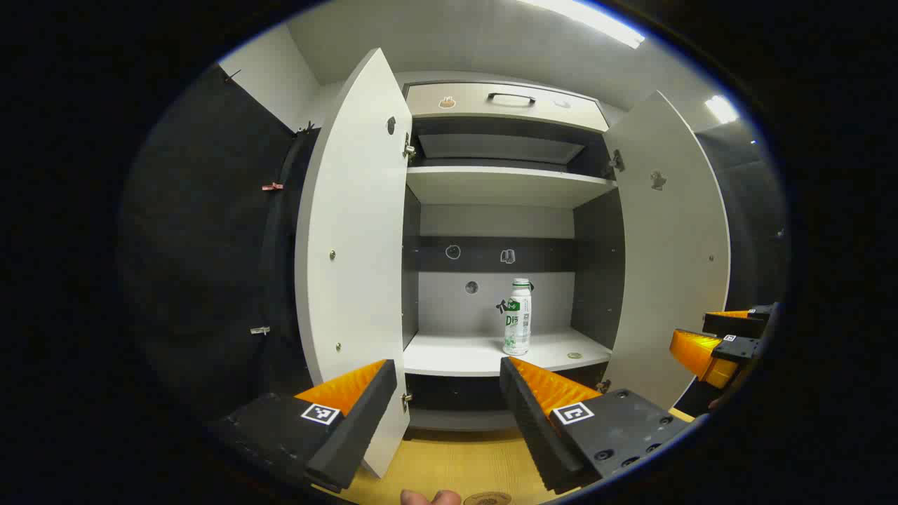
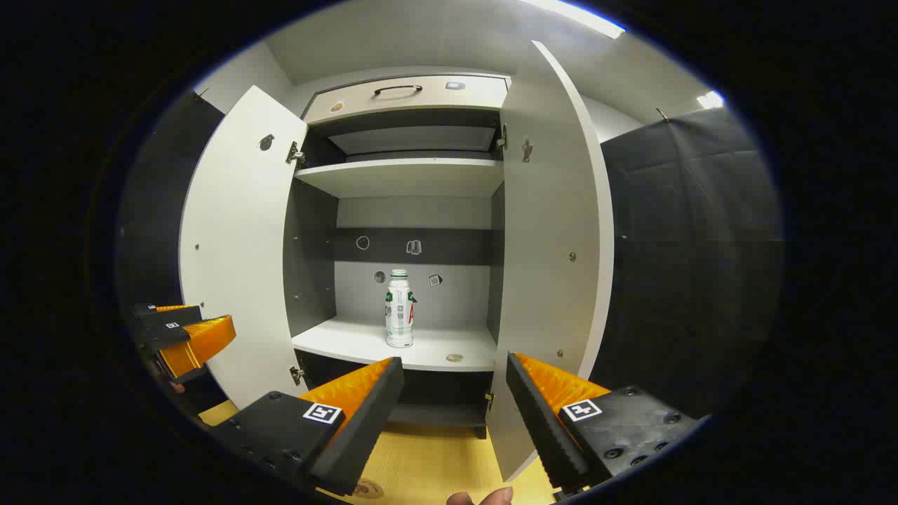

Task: Grasp the bottle in the cabinet with the left hand and place it on the coaster, then close the right door with the right hand and the left door with the left hand.

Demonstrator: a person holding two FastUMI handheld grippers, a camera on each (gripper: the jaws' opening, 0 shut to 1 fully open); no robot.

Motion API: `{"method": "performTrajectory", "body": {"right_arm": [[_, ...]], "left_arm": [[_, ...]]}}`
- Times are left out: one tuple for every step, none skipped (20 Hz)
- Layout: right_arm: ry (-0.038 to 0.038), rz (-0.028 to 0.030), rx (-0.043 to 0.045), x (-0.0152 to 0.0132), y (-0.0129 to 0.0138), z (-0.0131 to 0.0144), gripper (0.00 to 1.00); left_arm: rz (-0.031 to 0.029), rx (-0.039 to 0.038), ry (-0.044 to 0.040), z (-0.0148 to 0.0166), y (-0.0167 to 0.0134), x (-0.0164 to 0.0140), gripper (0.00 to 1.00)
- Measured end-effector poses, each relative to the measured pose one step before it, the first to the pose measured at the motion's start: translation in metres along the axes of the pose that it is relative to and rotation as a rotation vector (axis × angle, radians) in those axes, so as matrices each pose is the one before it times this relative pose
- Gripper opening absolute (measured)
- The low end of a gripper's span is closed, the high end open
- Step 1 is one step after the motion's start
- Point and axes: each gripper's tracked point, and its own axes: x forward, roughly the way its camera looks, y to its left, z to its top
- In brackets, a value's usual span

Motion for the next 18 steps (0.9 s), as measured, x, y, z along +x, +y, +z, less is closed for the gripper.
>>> {"method": "performTrajectory", "body": {"right_arm": [[-0.0039,-0.002,-0.00021,-0.00011,0.00029,0.00185,0.98],[-0.00344,-0.00075,0.00247,-0.00015,0.00049,0.00139,0.98],[-0.00213,0.00146,0.0011,-0.00024,0.00153,0.00058,0.98],[-0.00026,0.00366,0.00071,-0.00115,0.00143,-0.00001,0.98],[-0.00047,0.00329,-0.001,-0.00053,0.00143,0.00012,0.98],[0.00002,0.00184,-0.00314,-0.00028,0.00075,-0.00073,0.98],[0.00031,0.00191,-0.00211,-0.00022,0.0005,-0.00017,0.98],[-0.00063,0.00042,0.00062,-0.00064,0.00078,0.00013,0.98],[0.00029,0.00106,0.00107,-0.00021,0.00066,0.00031,0.98],[0.00219,0.00088,0.00184,0.00015,0.00027,-0.00076,0.98],[0.00296,0.00019,0.00165,-0.00058,0.00018,-0.0003,0.98],[-0.00099,-0.00103,0.00061,-0.0005,-0.00095,0.00026,0.98],[-0.001,-0.00137,-0.00178,-0.00007,-0.00028,0.00029,0.98],[-0.00011,0.00029,-0.00102,0.00031,-0.00031,-0.00011,0.98],[-0.00035,0.00039,-0.00153,-0.00005,0.00004,0.00029,0.98],[-0.00036,0.00081,-0.0028,-0.00029,-0.00038,-0.00046,0.98],[0.00107,0.00106,-0.00198,-0.00068,0.00017,-0.00064,0.98],[-0.00017,0.00006,-0.00022,0.00046,0.00017,-0.00001,0.98]], "left_arm": [[-0.0015,-0.00186,0.00221,-0.00001,-0.0012,0.00037,0.94],[0.00054,-0.00308,0.00194,-0.00036,-0.00021,-0.00003,0.94],[0.0003,-0.00226,0.00205,0.00043,-0.0003,0.00003,0.94],[0.00107,0.0001,-0.00037,-0.00022,0.00065,-0.00061,0.94],[-0.00077,0.004,-0.00051,0.00075,-0.00016,-0.00023,0.94],[-0.00088,0.00704,0.00059,-0.0009,-0.00029,-0.00033,0.94],[-0.00015,0.00778,0.00018,0.00056,0.0004,0.00028,0.94],[-0.00111,0.00644,-0.00132,-0.00059,0.00032,-0.00121,0.94],[0.00069,0.0041,-0.00048,0.00078,0.00056,0.00038,0.94],[0.00093,0.0011,0.00033,-0.00035,0.00017,-0.00094,0.94],[-0.00106,-0.00169,0.00105,0.00011,-0.00012,-0.00033,0.94],[-0.00175,-0.00158,-0.00003,-0.00112,-0.0001,-0.00097,0.94],[-0.00135,0.00014,0.00009,0.00088,0.00008,0.00064,0.94],[0.00148,0.0017,0.00163,-0.00136,0.00087,-0.00035,0.94],[-0.00036,0.00049,0.00078,0.00031,0.00019,0.00018,0.94],[-0.0002,-0.00002,-0.0005,-0.00081,-0.00007,-0.00069,0.95],[-0.00027,-0.0001,0.00017,0.00019,-0.00003,-0.00028,0.95],[-0.00165,-0.00085,0.00088,-0.00097,-0.00029,0.00027,0.95]]}}
